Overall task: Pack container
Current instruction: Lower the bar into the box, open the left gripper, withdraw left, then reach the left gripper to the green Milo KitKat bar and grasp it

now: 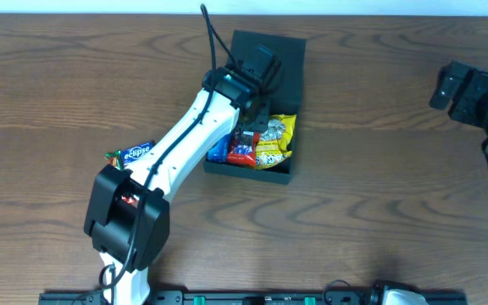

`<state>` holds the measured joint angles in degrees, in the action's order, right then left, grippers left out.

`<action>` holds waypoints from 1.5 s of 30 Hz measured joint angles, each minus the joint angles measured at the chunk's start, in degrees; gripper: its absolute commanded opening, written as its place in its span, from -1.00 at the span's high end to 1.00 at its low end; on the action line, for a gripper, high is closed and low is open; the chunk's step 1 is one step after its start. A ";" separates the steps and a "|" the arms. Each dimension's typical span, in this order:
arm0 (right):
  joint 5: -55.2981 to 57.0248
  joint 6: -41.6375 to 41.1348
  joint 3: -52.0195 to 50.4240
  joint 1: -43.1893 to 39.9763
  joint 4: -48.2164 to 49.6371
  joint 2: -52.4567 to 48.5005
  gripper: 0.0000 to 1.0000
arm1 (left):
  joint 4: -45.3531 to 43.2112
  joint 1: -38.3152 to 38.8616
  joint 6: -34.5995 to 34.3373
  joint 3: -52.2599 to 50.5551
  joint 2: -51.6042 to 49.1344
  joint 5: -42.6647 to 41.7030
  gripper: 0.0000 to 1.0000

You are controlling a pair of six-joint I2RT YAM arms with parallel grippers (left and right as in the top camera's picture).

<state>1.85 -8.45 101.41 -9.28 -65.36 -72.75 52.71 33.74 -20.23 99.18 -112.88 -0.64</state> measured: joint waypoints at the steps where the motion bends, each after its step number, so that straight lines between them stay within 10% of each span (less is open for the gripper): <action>1: 0.00 0.00 -0.02 0.00 0.00 0.00 -0.99 | 0.07 -0.02 0.13 0.20 0.00 0.02 0.05; 8: 0.00 0.00 -0.02 0.00 0.00 0.00 -0.99 | 0.11 -0.37 0.61 0.24 0.00 0.15 0.31; 11: 0.00 -0.02 0.00 0.00 0.00 -0.02 -0.99 | -0.24 -0.37 0.42 0.24 0.00 0.20 0.88; 31: -0.17 -0.02 0.00 0.00 2.73 -1.46 -0.98 | 7.28 -30.14 9.33 -13.11 11.82 2.08 0.87; 35: -0.63 -0.04 0.00 0.00 4.50 -3.41 -0.99 | -0.50 -32.89 14.16 -26.77 21.84 1.29 0.33; 45: -1.53 -0.04 0.00 0.00 4.74 -8.48 -0.98 | -4.02 -37.70 20.92 -35.82 25.38 7.15 0.06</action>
<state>0.32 -8.49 101.41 -9.28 -60.62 -81.23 48.69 -3.97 0.69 63.35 -87.50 6.50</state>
